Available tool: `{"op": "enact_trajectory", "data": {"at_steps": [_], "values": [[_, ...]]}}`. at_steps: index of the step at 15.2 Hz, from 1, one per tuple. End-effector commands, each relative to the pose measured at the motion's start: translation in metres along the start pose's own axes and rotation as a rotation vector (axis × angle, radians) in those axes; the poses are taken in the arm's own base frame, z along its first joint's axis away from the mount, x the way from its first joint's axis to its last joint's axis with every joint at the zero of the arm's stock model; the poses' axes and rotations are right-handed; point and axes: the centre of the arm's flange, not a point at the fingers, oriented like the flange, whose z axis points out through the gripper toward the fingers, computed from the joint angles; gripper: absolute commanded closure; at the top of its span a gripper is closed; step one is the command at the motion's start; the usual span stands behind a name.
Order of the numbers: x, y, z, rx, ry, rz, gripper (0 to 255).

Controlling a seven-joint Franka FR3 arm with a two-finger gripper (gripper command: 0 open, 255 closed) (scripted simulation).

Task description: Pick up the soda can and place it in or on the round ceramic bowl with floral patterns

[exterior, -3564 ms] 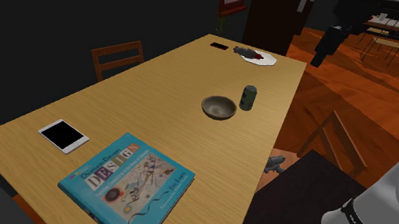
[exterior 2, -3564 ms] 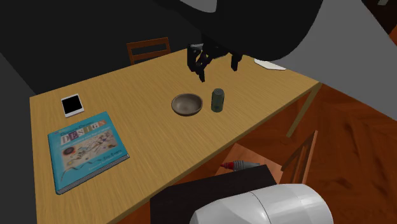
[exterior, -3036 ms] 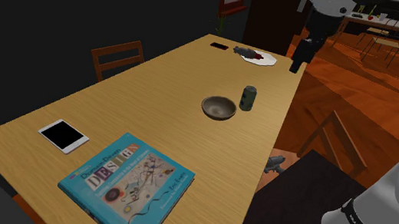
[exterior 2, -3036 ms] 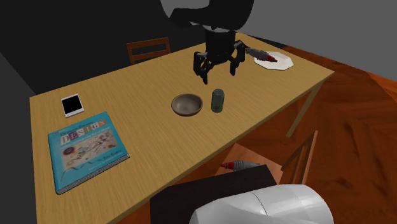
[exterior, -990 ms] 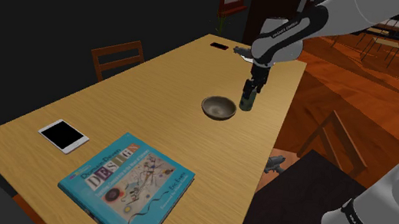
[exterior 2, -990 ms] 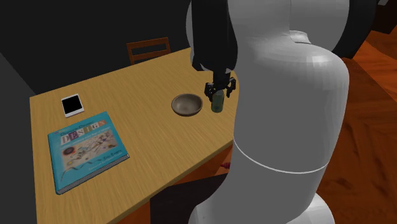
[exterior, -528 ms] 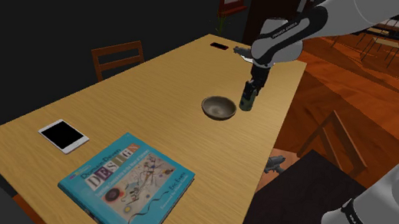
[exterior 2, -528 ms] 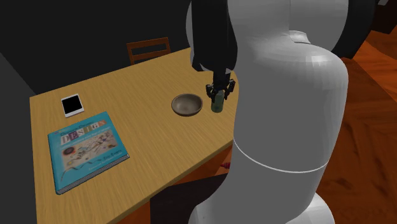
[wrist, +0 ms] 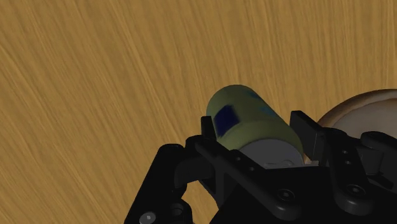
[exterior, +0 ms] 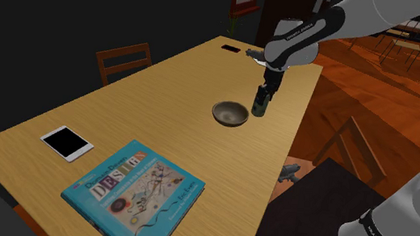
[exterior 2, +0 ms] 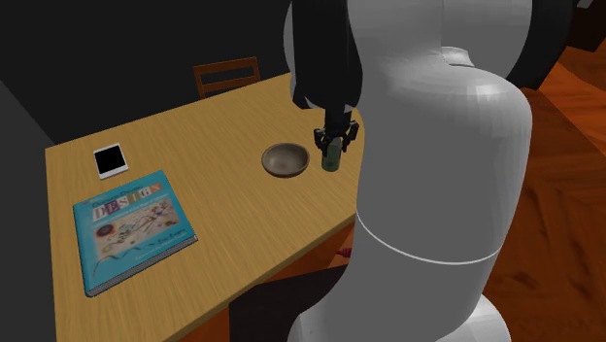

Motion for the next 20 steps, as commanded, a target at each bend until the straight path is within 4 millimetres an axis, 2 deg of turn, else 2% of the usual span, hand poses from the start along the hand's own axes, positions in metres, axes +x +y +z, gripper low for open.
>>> {"op": "enact_trajectory", "data": {"at_steps": [1, 20], "values": [[0.0, 0.001, 0.001, 0.0, -0.002, 0.001, 255], [-0.001, 0.002, -0.1, 0.0, -0.002, 0.001, 255]]}}
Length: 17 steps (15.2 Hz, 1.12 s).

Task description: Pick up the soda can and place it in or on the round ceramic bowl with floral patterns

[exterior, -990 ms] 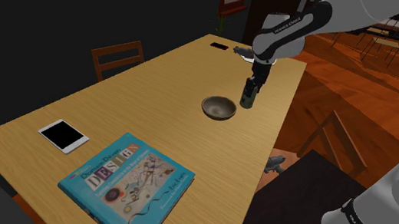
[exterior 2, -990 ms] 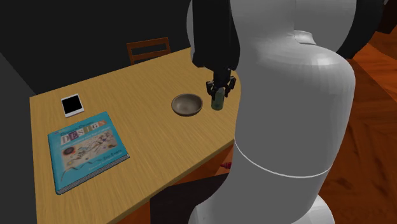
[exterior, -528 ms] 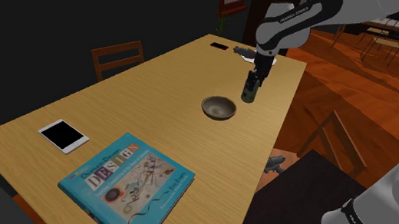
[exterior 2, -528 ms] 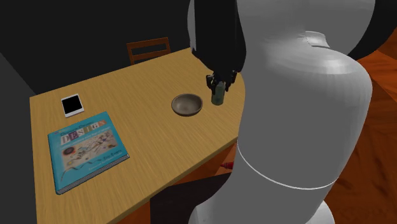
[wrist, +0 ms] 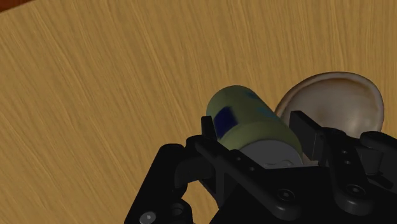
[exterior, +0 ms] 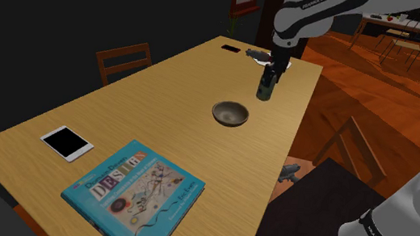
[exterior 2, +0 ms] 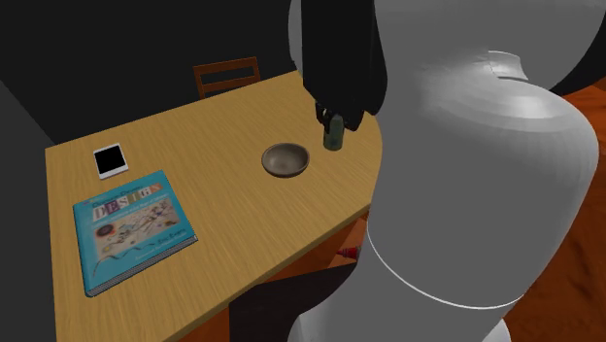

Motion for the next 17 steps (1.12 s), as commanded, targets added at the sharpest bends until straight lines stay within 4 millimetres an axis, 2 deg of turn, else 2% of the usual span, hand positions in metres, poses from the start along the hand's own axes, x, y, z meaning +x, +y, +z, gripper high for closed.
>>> {"op": "enact_trajectory", "data": {"at_steps": [1, 4, 16, 17], "values": [[0.001, 0.001, -0.011, 0.0, 0.0, 0.0, 255], [0.0, 0.001, -0.025, 0.0, 0.0, 0.0, 255], [0.055, -0.147, -0.055, 0.0, 0.0, 0.0, 255], [0.055, -0.147, -0.049, 0.0, 0.0, 0.0, 255]]}}
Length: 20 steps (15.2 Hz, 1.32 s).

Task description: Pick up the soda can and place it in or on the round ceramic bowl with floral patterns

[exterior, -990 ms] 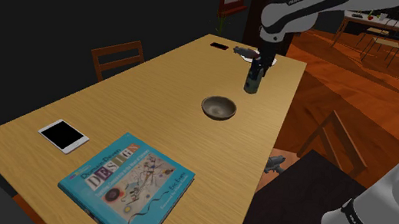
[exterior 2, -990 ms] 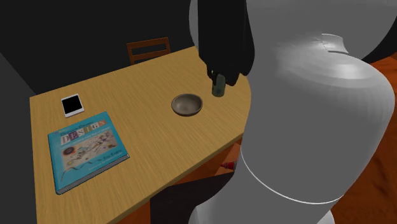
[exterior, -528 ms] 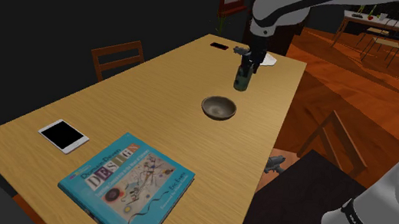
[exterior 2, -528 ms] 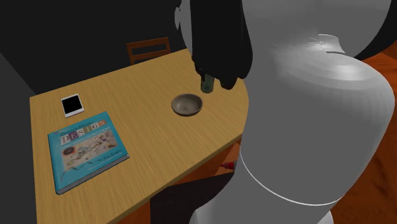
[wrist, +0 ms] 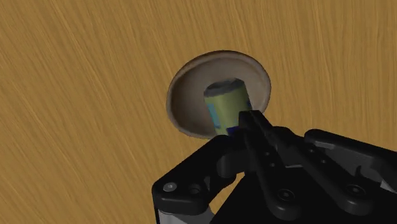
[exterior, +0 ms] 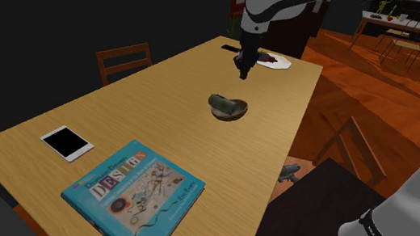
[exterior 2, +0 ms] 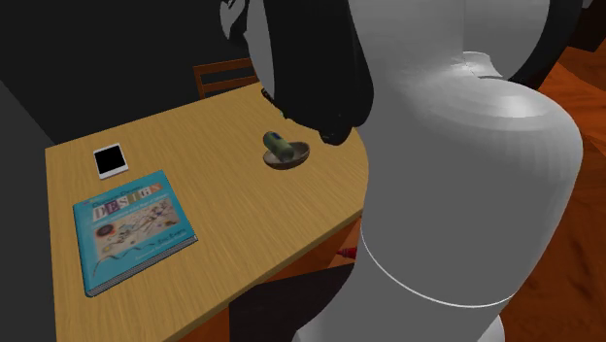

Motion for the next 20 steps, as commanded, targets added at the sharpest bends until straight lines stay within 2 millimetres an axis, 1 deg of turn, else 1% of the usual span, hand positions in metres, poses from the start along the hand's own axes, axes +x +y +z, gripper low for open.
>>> {"op": "enact_trajectory", "data": {"at_steps": [1, 2, 7, 12, 13, 20], "values": [[0.0, 0.0, 0.0, 0.0, 0.0, 0.0, 255], [0.0, 0.0, 0.0, 0.0, 0.0, 0.0, 0], [0.028, 0.012, 0.059, 0.083, 0.013, -0.032, 0], [0.057, 0.018, 0.119, 0.167, 0.026, -0.063, 0], [0.061, 0.019, 0.126, 0.177, 0.027, -0.067, 0], [0.061, 0.012, 0.163, 0.177, 0.027, -0.067, 0]]}}
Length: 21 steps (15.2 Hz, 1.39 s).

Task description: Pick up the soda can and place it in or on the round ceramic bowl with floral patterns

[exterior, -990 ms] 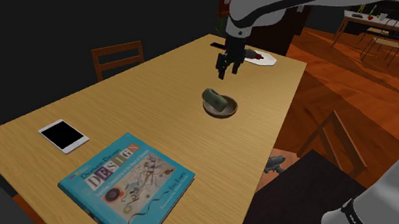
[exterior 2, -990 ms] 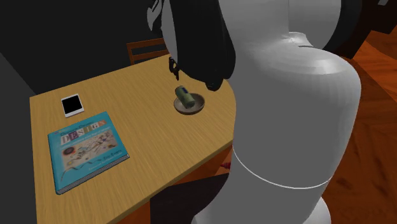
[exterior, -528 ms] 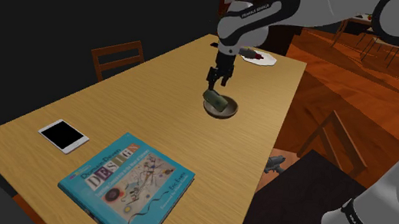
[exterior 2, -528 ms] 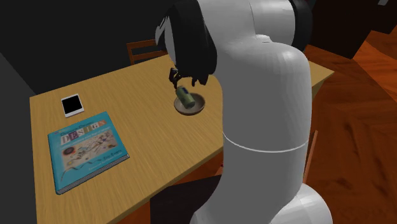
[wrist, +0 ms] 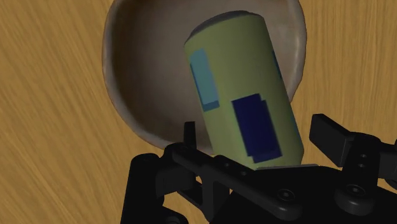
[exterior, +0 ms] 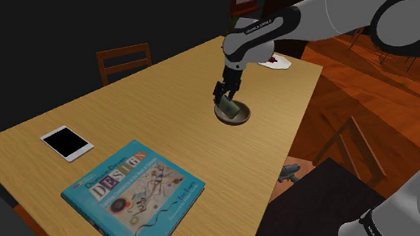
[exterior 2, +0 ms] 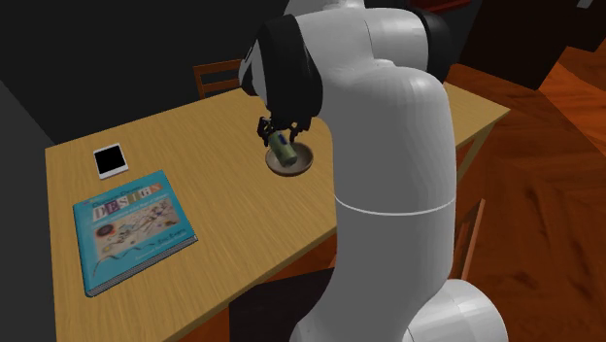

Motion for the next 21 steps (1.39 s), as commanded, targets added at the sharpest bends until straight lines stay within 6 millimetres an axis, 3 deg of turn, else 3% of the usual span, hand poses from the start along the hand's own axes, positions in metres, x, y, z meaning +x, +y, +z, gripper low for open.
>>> {"op": "enact_trajectory", "data": {"at_steps": [1, 8, 9, 18, 21], "values": [[0.0, -0.001, 0.008, 0.0, 0.0, 0.0, 0], [0.0, -0.001, 0.008, 0.0, 0.0, 0.0, 0], [0.0, -0.001, 0.008, 0.0, 0.0, 0.0, 255], [0.0, -0.001, 0.009, 0.0, 0.0, 0.0, 255], [0.0, -0.003, -0.007, 0.0, 0.0, 0.0, 255]]}}
